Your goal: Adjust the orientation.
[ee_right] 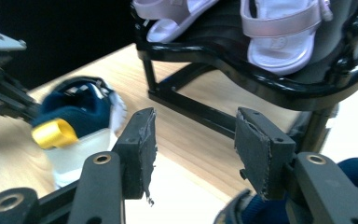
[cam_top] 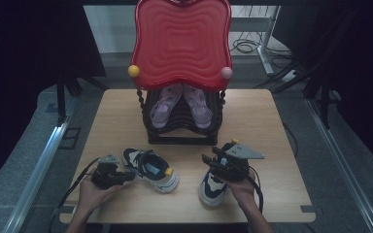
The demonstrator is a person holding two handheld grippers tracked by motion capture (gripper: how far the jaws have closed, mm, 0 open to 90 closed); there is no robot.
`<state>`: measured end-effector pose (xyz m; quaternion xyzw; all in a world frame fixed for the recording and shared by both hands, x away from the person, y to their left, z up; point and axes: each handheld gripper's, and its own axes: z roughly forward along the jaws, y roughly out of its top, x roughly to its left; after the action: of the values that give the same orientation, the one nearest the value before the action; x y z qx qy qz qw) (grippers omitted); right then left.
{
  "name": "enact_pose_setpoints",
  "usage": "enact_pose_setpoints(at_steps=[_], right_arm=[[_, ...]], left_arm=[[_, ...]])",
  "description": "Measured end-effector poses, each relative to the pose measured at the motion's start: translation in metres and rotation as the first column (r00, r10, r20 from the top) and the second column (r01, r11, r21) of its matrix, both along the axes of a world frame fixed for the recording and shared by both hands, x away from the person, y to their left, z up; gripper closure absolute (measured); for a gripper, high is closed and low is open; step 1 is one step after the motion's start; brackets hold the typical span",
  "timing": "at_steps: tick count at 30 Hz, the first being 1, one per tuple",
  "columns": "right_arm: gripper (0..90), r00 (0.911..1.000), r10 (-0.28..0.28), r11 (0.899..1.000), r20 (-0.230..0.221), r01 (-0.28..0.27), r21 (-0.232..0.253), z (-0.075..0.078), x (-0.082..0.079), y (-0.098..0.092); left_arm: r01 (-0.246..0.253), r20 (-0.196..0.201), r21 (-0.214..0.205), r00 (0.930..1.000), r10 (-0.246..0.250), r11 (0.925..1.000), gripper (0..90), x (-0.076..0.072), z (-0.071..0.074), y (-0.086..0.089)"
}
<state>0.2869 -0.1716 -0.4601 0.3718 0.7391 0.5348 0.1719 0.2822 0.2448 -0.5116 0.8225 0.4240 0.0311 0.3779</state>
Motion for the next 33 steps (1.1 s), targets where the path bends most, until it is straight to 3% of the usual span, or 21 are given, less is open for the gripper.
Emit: enact_pose_setpoints(at_steps=[4, 5, 8, 9, 13, 17, 23, 27, 33], right_arm=[[49.2, 1.0, 0.005, 1.0, -0.001, -0.005, -0.004, 0.0, -0.001, 0.001], [49.4, 0.9999, 0.011, 1.0, 0.002, -0.011, -0.006, 0.001, -0.001, 0.001], [49.5, 0.9997, 0.022, 1.0, 0.006, -0.022, -0.016, 0.001, -0.001, 0.002], [49.5, 0.9997, 0.022, 1.0, 0.006, -0.022, -0.016, 0.001, -0.001, 0.002], [51.3, 0.9986, 0.05, 0.998, 0.016, -0.049, -0.046, 0.001, -0.002, 0.005], [67.1, 0.9962, 0.086, 0.995, 0.015, -0.085, -0.058, 0.001, -0.004, 0.008], [83.4, 0.99, 0.14, 0.986, 0.013, -0.139, -0.093, 0.002, -0.005, 0.012], [89.4, 0.9894, 0.145, 0.985, 0.003, -0.144, -0.093, 0.002, -0.005, 0.013], [90.0, 0.9868, 0.162, 0.981, 0.002, -0.161, -0.106, 0.004, -0.005, 0.033]], left_arm=[[-0.052, 0.084, -0.021, 0.995, 0.054, 0.9984, 68.9, -0.004, 0.013, 0.004], [-0.065, 0.103, -0.033, 0.9924, 0.068, 0.9974, 60.4, -0.004, 0.017, 0.004], [-0.082, 0.15, -0.063, 0.9844, 0.091, 0.9946, 49.3, 0.002, 0.036, 0.004], [-0.082, 0.15, -0.063, 0.9844, 0.091, 0.9946, 47.2, 0.002, 0.036, 0.004], [-0.06, 0.153, -0.039, 0.9862, 0.065, 0.9975, 44.5, 0.014, 0.047, -0.006], [-0.047, 0.154, -0.013, 0.9869, 0.048, 0.9988, 42.7, 0.022, 0.055, -0.015], [-0.062, 0.172, -0.071, 0.9824, 0.073, 0.9955, 42.1, 0.032, 0.064, -0.015], [-0.058, 0.186, -0.055, 0.9802, 0.067, 0.9968, 41.8, 0.031, 0.064, -0.013], [-0.047, 0.194, -0.08, 0.979, 0.062, 0.9957, 41.5, 0.028, 0.066, -0.007]])
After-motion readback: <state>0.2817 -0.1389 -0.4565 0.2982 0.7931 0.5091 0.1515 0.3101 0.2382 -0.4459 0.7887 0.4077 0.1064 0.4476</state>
